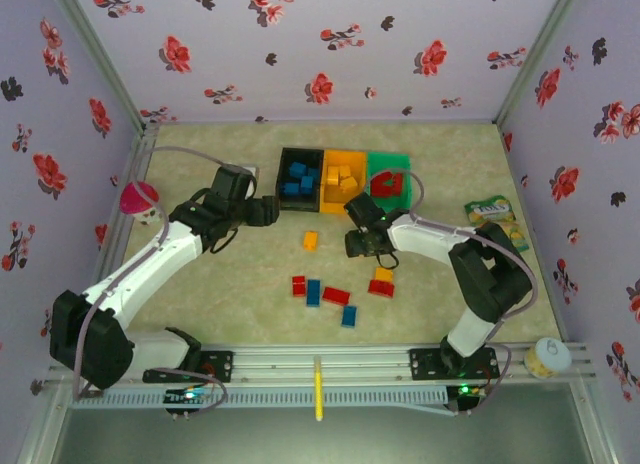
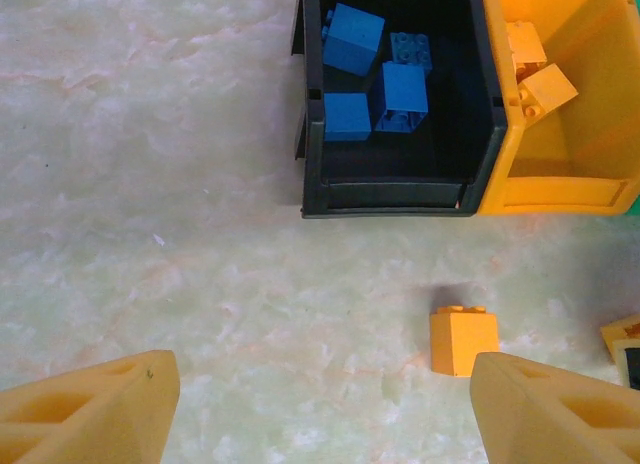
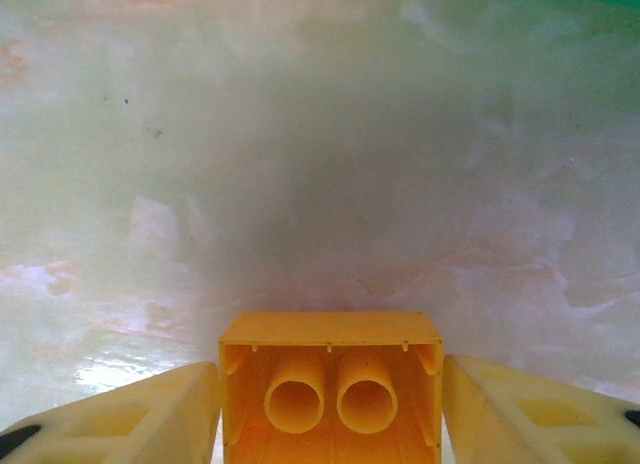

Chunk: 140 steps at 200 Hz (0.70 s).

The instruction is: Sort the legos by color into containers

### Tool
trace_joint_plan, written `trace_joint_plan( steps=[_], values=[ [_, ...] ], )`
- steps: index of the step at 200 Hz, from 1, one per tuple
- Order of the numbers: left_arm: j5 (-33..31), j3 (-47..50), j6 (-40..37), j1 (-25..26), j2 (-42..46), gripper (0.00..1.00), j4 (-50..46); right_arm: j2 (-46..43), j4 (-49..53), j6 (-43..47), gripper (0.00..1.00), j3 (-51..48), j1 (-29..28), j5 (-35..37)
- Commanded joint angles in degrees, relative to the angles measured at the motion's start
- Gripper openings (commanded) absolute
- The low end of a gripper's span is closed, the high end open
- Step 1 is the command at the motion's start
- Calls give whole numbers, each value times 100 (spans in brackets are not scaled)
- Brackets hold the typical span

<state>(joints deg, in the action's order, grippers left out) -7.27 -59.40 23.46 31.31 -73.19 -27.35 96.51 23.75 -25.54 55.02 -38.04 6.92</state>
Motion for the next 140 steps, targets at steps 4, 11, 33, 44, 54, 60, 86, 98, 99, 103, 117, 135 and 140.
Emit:
trace_joint_plan(
  steps=[4, 11, 33, 44, 54, 60, 86, 98, 99, 103, 117, 135, 140],
  values=[
    [30, 42, 9, -16, 120, 77, -102, 105, -3, 3, 54, 200, -45, 182],
    [32, 50, 9, -20, 121, 77, -95, 131, 30, 14, 51, 222, -45, 196],
    [32, 64, 18, -8, 149, 77, -102, 121, 78, 56, 43, 269, -45, 219],
    [45, 77, 20, -1, 164, 76, -99, 15, 86, 82, 43, 309, -45, 156],
    [58, 86, 27, 14, 186, 76, -100, -152, 86, 129, 43, 370, -45, 113],
    [60, 86, 26, 29, 183, 76, -96, -246, 105, 174, 43, 444, -50, 110],
    [76, 86, 35, 96, 164, 75, -102, -480, 382, 500, 43, 1011, -45, 233],
    [75, 86, 40, 137, 138, 75, -107, -452, 491, 679, 43, 1349, -37, 261],
    [76, 86, 38, 138, 138, 75, -109, -446, 500, 693, 43, 1377, -37, 268],
    [75, 86, 50, 147, 129, 75, -107, -413, 537, 753, 43, 1493, -37, 281],
    [75, 86, 68, 210, 112, 75, -95, -237, 650, 945, 44, 1927, -24, 369],
    [76, 104, 88, 281, 107, 74, -60, 96, 652, 1171, 44, 2441, 2, 514],
    [76, 111, 82, 305, 100, 75, -47, 225, 641, 1225, 45, 2602, 43, 512]
  ],
)
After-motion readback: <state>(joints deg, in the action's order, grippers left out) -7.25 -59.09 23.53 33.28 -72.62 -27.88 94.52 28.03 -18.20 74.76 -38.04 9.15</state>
